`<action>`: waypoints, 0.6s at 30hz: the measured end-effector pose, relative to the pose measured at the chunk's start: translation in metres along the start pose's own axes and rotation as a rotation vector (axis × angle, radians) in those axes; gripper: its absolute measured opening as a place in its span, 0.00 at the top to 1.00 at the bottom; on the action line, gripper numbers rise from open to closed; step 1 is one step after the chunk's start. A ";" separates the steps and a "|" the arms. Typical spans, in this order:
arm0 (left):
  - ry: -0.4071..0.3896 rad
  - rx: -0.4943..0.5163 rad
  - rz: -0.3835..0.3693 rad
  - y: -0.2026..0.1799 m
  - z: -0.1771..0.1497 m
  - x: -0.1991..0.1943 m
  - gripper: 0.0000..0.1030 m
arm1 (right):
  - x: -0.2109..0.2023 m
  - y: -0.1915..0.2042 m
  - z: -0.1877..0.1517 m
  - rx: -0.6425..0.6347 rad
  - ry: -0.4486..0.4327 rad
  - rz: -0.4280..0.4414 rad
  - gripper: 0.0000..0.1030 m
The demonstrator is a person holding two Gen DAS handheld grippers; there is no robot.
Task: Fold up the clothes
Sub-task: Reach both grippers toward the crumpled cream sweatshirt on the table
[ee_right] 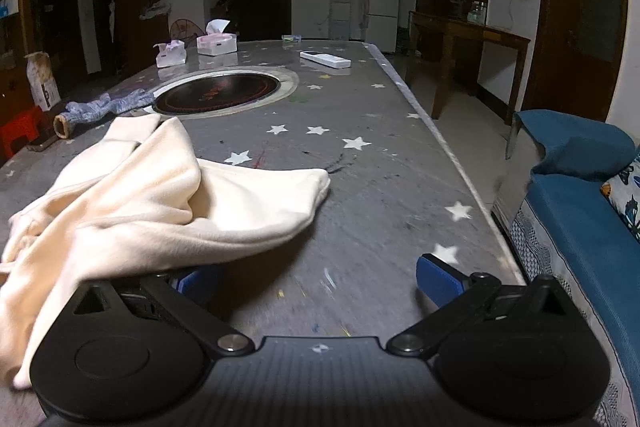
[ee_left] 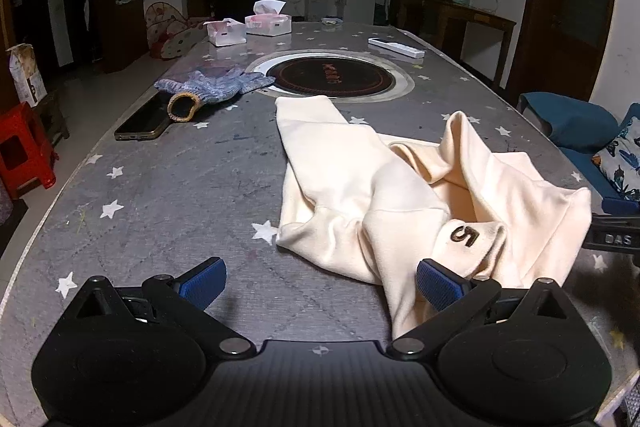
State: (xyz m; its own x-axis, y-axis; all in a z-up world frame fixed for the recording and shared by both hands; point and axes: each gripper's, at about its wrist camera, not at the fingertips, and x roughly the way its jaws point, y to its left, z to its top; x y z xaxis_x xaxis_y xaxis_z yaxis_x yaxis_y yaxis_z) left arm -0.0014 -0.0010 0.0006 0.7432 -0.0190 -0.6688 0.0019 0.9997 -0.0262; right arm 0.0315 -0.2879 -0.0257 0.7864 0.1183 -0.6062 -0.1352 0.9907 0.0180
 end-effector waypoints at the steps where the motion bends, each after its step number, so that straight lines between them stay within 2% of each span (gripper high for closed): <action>1: -0.001 -0.002 -0.003 -0.001 0.000 -0.001 0.00 | 0.000 0.000 0.001 0.000 -0.006 0.004 0.00; 4: -0.003 -0.007 -0.014 -0.003 -0.002 -0.004 0.00 | 0.002 0.002 0.004 -0.008 -0.028 0.025 0.00; 6: -0.005 -0.011 -0.021 -0.004 -0.002 -0.006 0.00 | -0.026 -0.005 -0.006 0.005 -0.121 0.058 0.00; 7: -0.006 -0.012 -0.024 -0.005 -0.003 -0.007 0.00 | -0.036 -0.006 -0.008 0.004 -0.138 0.068 0.00; 10: -0.033 -0.004 -0.017 -0.006 -0.004 -0.013 0.00 | -0.045 0.002 -0.002 -0.025 -0.098 0.077 0.00; 14: -0.056 0.014 -0.008 -0.007 -0.001 -0.015 0.00 | -0.054 0.007 0.000 -0.003 -0.089 0.109 0.00; 18: -0.035 0.017 -0.016 -0.009 0.002 -0.015 0.00 | -0.055 0.014 0.001 0.009 -0.076 0.144 0.00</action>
State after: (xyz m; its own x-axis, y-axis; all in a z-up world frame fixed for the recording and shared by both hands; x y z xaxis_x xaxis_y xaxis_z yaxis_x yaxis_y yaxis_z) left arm -0.0110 -0.0095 0.0119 0.7661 -0.0347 -0.6418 0.0250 0.9994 -0.0242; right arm -0.0130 -0.2808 0.0089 0.8025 0.2639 -0.5351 -0.2451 0.9635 0.1075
